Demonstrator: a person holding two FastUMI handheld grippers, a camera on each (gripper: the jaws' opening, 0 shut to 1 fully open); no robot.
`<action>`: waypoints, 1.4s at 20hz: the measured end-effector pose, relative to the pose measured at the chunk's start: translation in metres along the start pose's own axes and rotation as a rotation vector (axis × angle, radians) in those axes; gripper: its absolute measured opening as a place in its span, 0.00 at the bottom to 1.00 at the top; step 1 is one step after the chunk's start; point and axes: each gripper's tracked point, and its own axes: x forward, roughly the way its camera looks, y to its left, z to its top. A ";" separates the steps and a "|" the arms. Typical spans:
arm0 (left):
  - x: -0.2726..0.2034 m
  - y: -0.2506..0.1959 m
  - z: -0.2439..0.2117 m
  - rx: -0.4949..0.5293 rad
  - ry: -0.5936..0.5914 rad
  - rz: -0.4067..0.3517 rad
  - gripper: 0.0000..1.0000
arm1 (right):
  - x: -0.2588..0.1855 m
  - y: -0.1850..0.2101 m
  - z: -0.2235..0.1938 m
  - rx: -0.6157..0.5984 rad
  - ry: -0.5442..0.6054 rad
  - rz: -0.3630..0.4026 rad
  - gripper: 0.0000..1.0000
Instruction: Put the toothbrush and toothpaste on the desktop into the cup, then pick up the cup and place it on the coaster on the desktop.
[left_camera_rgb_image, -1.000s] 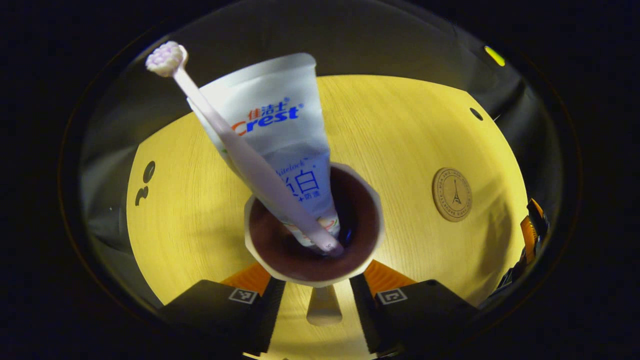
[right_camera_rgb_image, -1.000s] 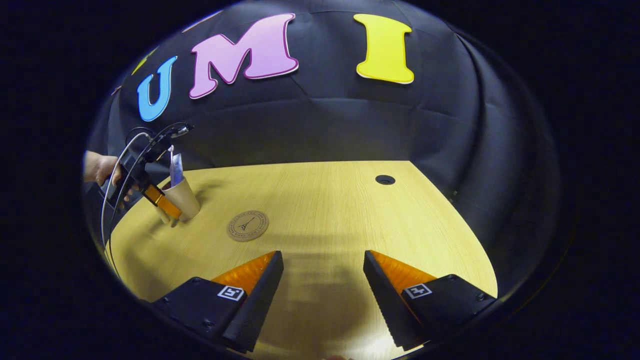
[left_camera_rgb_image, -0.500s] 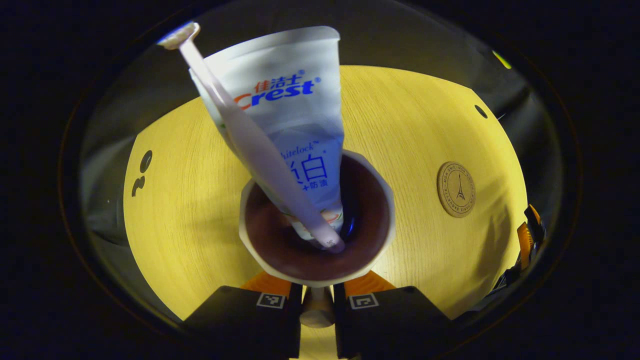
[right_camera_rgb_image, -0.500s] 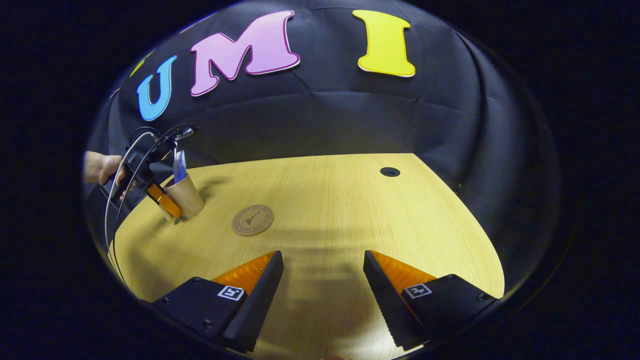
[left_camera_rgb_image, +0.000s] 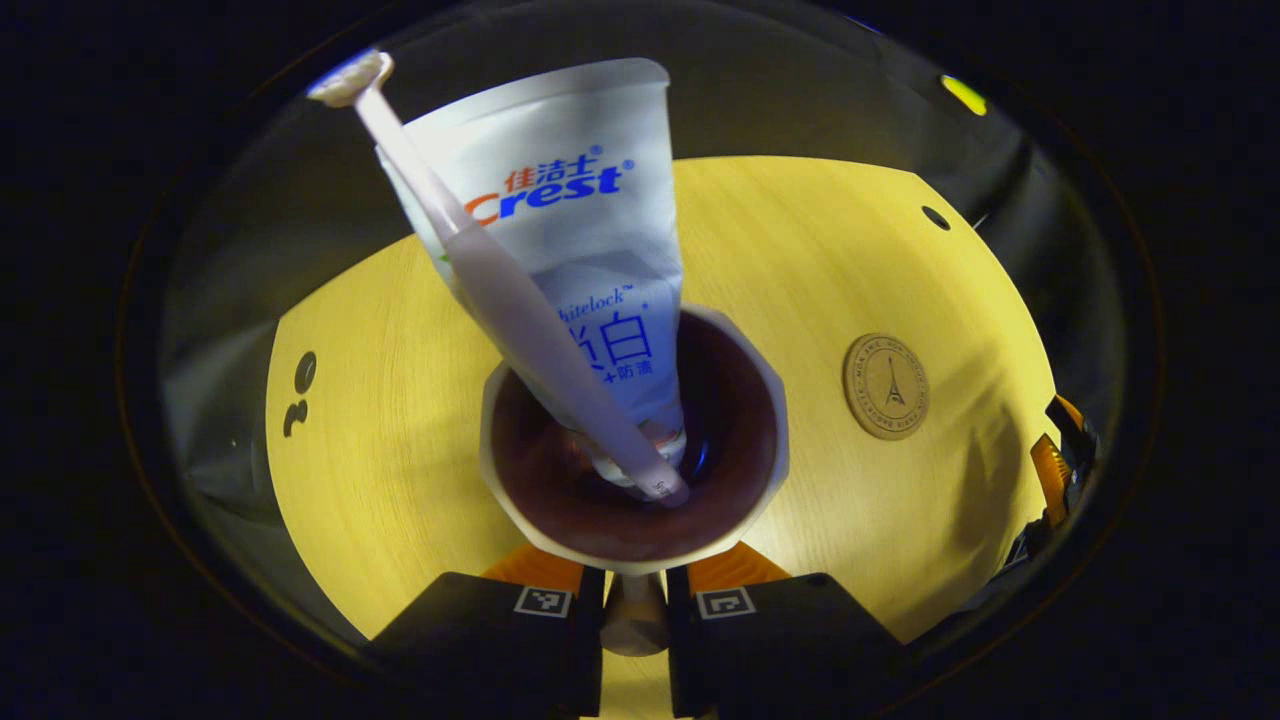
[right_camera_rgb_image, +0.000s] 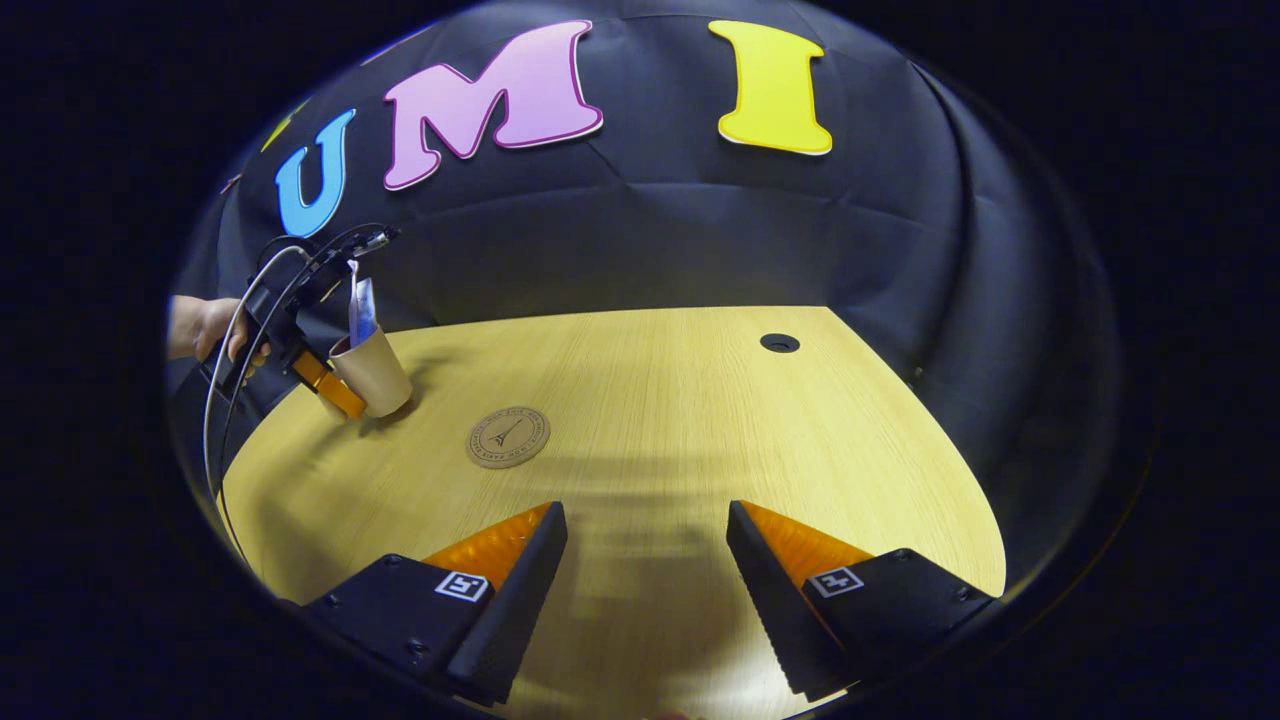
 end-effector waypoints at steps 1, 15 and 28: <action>-0.002 -0.007 0.003 0.025 -0.004 -0.003 0.31 | -0.001 0.000 0.001 0.003 -0.001 -0.001 0.99; 0.018 -0.140 0.038 0.332 -0.013 -0.128 0.36 | -0.024 -0.025 -0.003 0.032 -0.021 -0.061 0.99; 0.028 -0.156 0.033 0.370 0.044 -0.136 0.31 | -0.041 -0.051 -0.017 0.065 -0.015 -0.110 0.99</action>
